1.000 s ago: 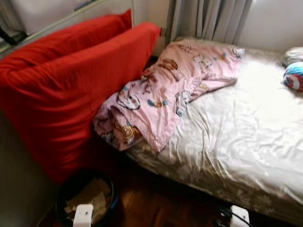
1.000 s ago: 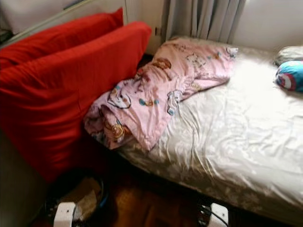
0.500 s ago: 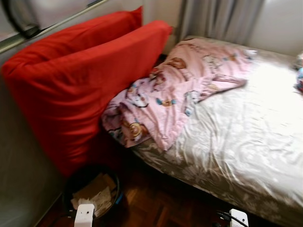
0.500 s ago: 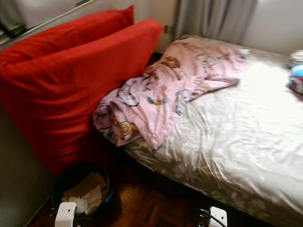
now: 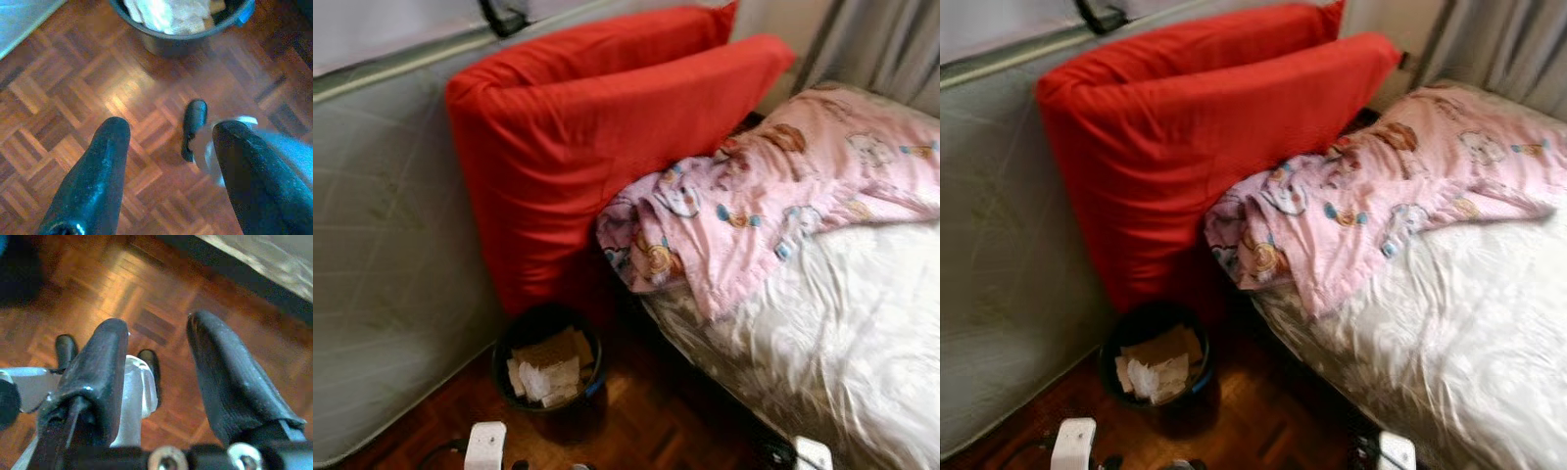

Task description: Clean up the room

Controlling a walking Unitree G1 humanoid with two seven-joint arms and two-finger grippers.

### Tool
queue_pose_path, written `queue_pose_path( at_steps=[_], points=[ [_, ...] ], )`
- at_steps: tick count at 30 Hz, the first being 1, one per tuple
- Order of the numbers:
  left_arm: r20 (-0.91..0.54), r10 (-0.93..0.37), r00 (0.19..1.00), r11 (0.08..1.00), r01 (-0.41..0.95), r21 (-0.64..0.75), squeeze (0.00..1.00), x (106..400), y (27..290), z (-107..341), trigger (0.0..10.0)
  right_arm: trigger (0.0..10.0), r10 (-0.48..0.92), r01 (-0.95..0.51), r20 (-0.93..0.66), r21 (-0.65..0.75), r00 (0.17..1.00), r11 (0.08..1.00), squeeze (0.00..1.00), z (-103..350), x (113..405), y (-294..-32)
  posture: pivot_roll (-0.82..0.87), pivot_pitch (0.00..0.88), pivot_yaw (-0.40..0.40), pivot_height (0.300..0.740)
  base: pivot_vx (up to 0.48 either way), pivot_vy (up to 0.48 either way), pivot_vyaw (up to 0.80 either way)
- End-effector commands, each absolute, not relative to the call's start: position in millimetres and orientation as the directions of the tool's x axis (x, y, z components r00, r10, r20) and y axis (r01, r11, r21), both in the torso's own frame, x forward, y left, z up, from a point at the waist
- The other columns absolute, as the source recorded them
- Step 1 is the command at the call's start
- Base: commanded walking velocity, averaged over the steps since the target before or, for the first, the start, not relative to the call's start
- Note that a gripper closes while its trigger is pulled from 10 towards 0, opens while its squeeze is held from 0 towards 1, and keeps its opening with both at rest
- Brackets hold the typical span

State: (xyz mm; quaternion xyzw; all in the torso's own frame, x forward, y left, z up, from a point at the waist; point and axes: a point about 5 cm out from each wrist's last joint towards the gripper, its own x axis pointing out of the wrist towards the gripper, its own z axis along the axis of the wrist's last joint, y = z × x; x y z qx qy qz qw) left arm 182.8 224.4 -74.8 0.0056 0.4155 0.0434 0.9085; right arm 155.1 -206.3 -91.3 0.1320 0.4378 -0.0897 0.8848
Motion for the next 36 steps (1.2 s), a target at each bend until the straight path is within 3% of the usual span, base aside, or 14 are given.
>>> queue_pose_path(
  at_steps=[1, 6, 23, 30, 36],
  points=[
    [-0.788, 0.076, 0.611, 0.996, -0.083, 0.031, 0.00, 170, 221, -82, 10.0, 10.0, -0.053, 0.282, -0.817, 0.137, 0.574, 0.950, 0.00, -94, 149, -207, 0.07, 0.138, -0.036, 0.740, 0.000, 0.000, 0.80],
    [-0.786, 0.074, 0.614, 0.996, -0.087, 0.026, 0.00, 170, 221, -82, 10.0, 10.0, -0.039, 0.275, -0.813, 0.150, 0.581, 0.950, 0.00, -92, 165, -187, 0.08, 0.143, -0.038, 0.740, 0.000, 0.000, 0.32],
    [-0.784, 0.064, 0.617, 0.996, -0.090, 0.011, 0.00, 171, 220, -82, 10.0, 10.0, -0.054, 0.290, -0.808, 0.147, 0.587, 0.946, 0.00, -86, 182, -175, 0.08, 0.148, -0.043, 0.740, 0.076, 0.000, -0.05],
    [-0.784, 0.063, 0.617, 0.996, -0.091, 0.008, 0.00, 171, 219, -82, 10.0, 10.0, -0.069, 0.302, -0.816, 0.133, 0.574, 0.944, 0.00, -90, 171, -187, 0.08, 0.149, -0.047, 0.740, 0.256, 0.000, -0.76],
    [-0.784, 0.064, 0.618, 0.995, -0.096, 0.006, 0.00, 171, 219, -82, 10.0, 10.0, -0.073, 0.294, -0.810, 0.126, 0.582, 0.947, 0.00, -89, 171, -188, 0.08, 0.150, -0.049, 0.740, 0.257, 0.000, 0.00]
  ],
)
